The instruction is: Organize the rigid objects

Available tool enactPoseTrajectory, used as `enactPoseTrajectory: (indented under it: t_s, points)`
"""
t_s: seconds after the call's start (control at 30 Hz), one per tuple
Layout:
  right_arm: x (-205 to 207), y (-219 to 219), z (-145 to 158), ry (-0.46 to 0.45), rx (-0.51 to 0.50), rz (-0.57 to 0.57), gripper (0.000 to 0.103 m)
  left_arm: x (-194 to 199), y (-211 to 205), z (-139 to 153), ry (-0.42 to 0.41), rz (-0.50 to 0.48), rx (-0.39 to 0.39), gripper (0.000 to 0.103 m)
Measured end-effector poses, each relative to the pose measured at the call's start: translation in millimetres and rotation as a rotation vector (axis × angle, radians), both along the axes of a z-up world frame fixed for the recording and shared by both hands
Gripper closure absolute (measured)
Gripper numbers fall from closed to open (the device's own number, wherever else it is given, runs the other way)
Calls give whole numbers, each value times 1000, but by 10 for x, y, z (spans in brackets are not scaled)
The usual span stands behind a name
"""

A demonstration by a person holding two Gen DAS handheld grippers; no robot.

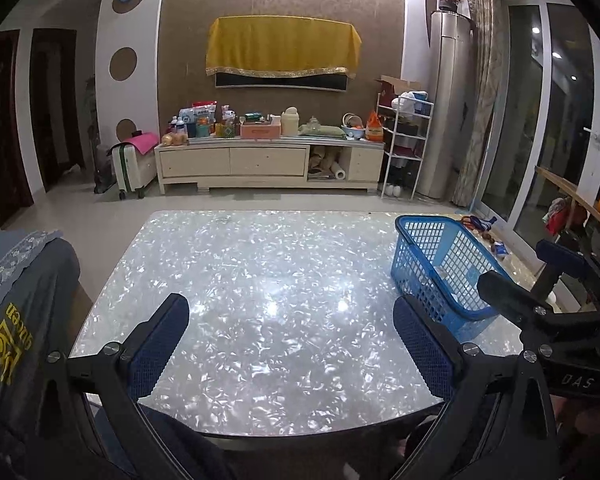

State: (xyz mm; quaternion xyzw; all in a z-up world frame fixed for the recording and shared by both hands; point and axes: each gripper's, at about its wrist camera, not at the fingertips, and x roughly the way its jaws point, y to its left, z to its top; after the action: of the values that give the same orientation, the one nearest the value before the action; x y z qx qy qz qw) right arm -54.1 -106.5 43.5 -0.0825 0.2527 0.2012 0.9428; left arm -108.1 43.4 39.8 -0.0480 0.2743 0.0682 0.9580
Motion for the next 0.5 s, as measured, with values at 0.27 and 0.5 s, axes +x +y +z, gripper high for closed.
enactPoseTrajectory:
  t_s: [0.27,0.5]
  points:
    - [-25,-33,-17,3,2,-13,0,-5,-24,24,3,-13,1,0]
    - [-39,-61,-25,10,8,-15,0,-24,-42,22,8,-17,-1,0]
